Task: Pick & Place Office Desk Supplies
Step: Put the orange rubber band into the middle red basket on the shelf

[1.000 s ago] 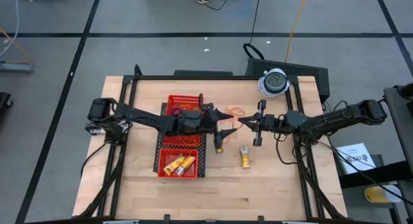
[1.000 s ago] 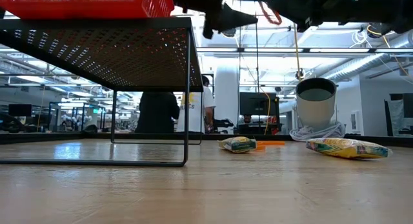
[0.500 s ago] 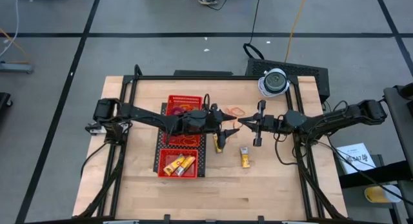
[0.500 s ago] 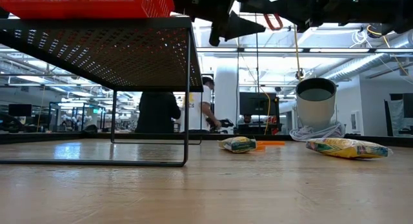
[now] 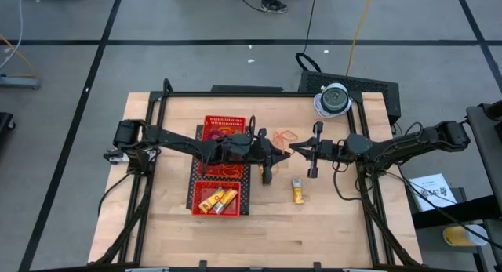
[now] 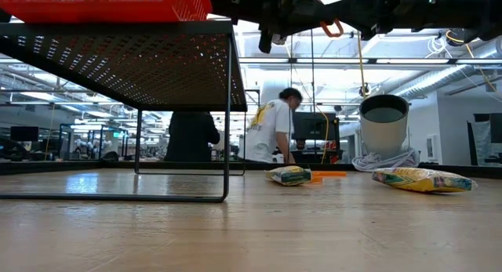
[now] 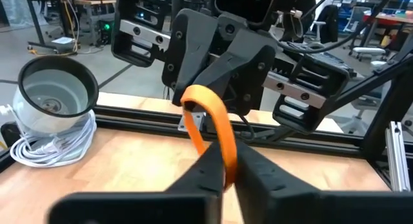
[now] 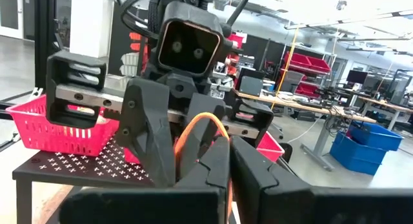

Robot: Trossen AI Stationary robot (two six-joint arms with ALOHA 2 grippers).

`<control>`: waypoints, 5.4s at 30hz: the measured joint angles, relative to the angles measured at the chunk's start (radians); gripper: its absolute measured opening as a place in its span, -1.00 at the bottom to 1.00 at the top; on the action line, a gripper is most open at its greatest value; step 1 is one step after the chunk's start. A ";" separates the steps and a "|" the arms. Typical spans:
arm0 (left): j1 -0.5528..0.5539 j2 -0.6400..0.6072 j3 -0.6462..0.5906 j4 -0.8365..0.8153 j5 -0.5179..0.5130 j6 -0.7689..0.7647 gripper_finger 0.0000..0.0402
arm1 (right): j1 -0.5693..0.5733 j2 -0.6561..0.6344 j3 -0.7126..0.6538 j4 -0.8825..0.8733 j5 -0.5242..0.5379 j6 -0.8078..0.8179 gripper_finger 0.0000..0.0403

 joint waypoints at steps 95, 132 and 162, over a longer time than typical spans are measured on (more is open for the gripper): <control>-0.071 -0.822 -0.311 -0.818 -0.057 -0.395 0.27 | -0.003 -0.104 0.000 -0.214 0.008 0.105 0.04; -0.077 -0.788 -0.210 -0.992 -0.010 -0.278 0.27 | -0.021 -0.096 0.000 -0.216 0.009 0.102 0.04; 0.006 -1.030 -0.512 -0.723 -0.301 -0.262 0.27 | -0.153 0.648 0.139 -0.297 -0.077 0.278 0.04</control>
